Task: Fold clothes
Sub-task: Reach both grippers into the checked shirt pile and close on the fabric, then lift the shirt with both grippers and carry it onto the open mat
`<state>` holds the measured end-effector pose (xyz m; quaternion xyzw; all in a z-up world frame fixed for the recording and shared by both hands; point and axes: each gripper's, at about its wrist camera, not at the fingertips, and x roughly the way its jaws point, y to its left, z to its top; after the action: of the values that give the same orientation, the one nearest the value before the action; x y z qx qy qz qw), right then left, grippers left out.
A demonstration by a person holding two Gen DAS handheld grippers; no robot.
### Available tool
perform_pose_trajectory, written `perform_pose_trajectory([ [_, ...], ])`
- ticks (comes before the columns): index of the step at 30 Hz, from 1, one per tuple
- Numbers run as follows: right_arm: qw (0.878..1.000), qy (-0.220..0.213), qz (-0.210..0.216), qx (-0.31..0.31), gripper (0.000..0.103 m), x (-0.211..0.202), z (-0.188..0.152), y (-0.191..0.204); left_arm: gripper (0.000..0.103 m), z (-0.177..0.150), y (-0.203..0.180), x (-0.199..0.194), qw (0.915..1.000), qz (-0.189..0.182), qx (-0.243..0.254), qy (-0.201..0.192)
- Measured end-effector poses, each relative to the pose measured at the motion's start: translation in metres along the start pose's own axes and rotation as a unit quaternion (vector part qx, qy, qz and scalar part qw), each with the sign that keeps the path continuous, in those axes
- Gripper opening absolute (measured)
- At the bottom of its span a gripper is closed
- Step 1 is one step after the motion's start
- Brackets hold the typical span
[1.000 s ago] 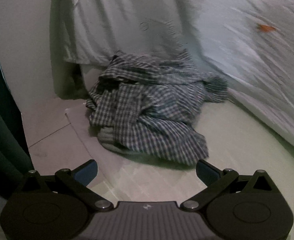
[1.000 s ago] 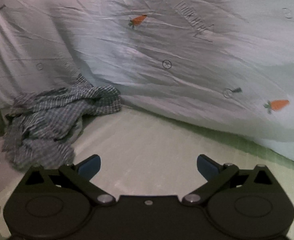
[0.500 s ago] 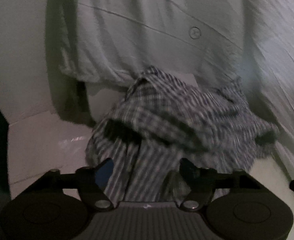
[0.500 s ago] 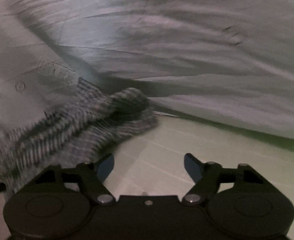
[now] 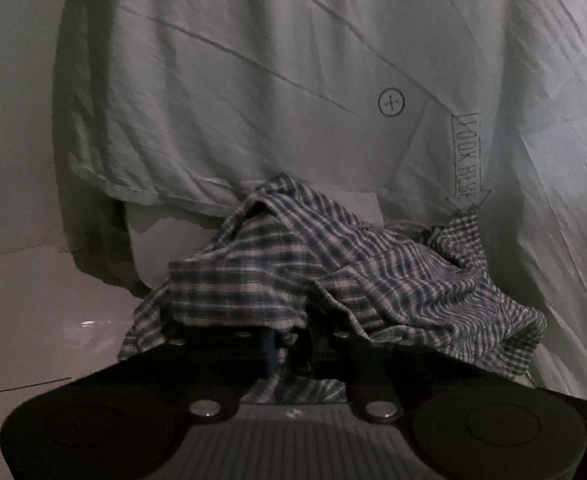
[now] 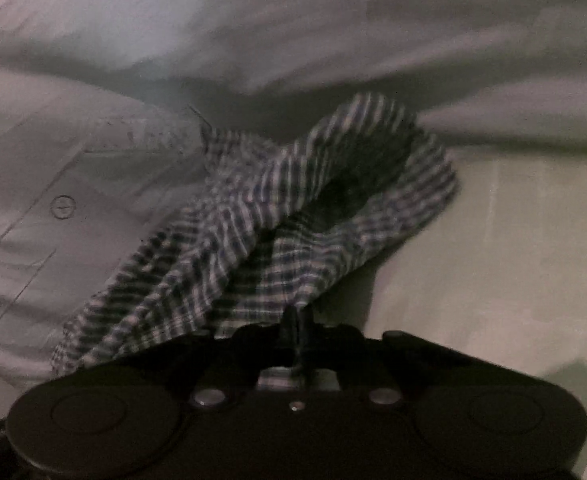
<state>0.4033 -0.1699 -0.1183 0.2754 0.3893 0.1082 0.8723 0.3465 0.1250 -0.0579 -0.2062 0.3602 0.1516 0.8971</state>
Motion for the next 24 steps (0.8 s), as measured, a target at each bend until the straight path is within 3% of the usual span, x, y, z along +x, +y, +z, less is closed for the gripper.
perform_pose_trajectory([
  [8, 0.99, -0.098, -0.02, -0.103, 0.001, -0.115, -0.013, 0.01, 0.008, -0.004, -0.011, -0.053, 0.9985, -0.039, 0.023, -0.032],
  [12, 0.979, -0.158, -0.066, -0.111, 0.0, -0.194, -0.045, -0.012, 0.007, -0.03, -0.026, -0.091, 0.9951, -0.078, 0.054, -0.028],
  [17, 0.96, -0.211, -0.151, -0.101, 0.0, -0.3, -0.096, -0.057, 0.007, -0.094, -0.055, -0.139, 0.9857, -0.129, 0.108, 0.008],
  [24, 0.936, -0.207, -0.285, -0.025, 0.001, -0.437, -0.18, -0.166, 0.007, -0.209, -0.104, -0.182, 0.9649, -0.182, 0.166, 0.09],
])
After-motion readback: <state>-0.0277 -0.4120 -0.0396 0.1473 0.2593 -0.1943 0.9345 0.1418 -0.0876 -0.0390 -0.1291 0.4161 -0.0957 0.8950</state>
